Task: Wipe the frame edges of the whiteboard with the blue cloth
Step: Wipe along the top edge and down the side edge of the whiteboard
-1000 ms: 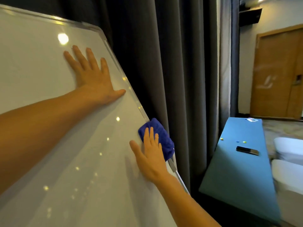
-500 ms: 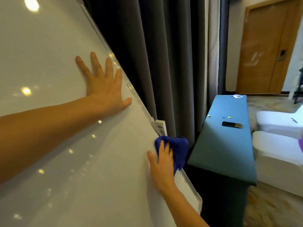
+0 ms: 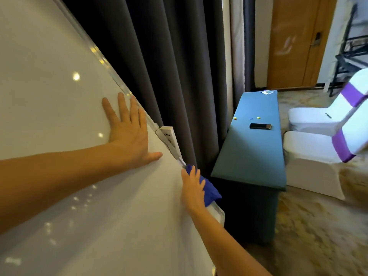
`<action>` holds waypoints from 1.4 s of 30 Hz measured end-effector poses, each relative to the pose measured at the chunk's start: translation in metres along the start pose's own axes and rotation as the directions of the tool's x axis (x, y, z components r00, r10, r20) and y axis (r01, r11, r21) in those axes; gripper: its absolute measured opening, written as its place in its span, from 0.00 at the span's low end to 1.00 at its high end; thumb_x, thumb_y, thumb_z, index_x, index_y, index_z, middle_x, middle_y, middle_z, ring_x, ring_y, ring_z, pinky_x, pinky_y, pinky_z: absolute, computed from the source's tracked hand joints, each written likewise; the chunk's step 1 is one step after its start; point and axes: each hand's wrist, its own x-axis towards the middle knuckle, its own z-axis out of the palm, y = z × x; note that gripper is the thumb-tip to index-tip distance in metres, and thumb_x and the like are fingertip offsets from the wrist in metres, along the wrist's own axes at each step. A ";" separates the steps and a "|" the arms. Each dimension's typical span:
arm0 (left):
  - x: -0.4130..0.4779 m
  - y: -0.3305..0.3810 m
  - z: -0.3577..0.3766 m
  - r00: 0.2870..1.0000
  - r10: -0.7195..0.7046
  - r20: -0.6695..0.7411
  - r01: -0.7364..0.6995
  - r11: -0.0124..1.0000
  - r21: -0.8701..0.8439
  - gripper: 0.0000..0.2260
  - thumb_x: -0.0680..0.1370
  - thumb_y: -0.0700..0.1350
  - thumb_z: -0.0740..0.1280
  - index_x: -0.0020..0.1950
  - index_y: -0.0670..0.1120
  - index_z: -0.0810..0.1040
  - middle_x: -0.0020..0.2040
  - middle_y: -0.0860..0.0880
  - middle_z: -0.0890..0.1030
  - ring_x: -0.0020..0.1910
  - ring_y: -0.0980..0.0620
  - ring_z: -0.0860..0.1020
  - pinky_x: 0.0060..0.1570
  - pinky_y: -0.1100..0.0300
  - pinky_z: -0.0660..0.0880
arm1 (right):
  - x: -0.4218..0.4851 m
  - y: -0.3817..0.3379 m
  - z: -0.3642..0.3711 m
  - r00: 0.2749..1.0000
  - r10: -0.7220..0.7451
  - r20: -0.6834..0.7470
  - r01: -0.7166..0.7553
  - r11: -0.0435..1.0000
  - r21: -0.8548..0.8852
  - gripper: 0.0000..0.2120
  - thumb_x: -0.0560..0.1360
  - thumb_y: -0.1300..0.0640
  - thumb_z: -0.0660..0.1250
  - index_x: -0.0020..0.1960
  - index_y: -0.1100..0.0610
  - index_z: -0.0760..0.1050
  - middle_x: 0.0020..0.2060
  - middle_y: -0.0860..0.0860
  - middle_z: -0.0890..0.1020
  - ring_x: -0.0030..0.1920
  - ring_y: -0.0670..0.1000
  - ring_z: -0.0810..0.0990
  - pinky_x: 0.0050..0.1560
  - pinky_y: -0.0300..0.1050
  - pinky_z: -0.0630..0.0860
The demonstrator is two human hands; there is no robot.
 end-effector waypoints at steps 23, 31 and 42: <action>-0.043 0.061 0.026 0.929 0.369 0.039 -0.370 0.928 0.029 0.51 0.65 0.80 0.42 0.77 0.48 0.34 0.78 0.39 0.32 0.73 0.26 0.32 0.58 0.18 0.33 | -0.010 0.068 -0.014 0.991 -0.097 0.089 0.074 0.970 0.230 0.35 0.80 0.40 0.55 0.77 0.40 0.37 0.79 0.43 0.41 0.78 0.52 0.39 0.76 0.59 0.45; -0.077 0.094 0.035 0.878 0.470 0.085 -0.475 0.879 0.043 0.50 0.68 0.77 0.43 0.77 0.45 0.33 0.76 0.36 0.30 0.69 0.22 0.30 0.58 0.18 0.32 | -0.020 0.098 -0.017 0.972 -0.236 0.021 0.235 0.971 0.043 0.35 0.80 0.41 0.55 0.74 0.37 0.31 0.76 0.37 0.34 0.76 0.48 0.31 0.74 0.53 0.36; -0.087 0.131 0.039 0.832 0.549 0.083 -0.552 0.833 0.029 0.50 0.67 0.78 0.41 0.77 0.46 0.34 0.77 0.35 0.34 0.67 0.20 0.29 0.60 0.20 0.32 | -0.016 0.125 -0.034 0.982 -0.172 0.073 0.166 0.982 0.086 0.35 0.81 0.61 0.50 0.71 0.35 0.32 0.76 0.35 0.37 0.77 0.47 0.34 0.74 0.48 0.36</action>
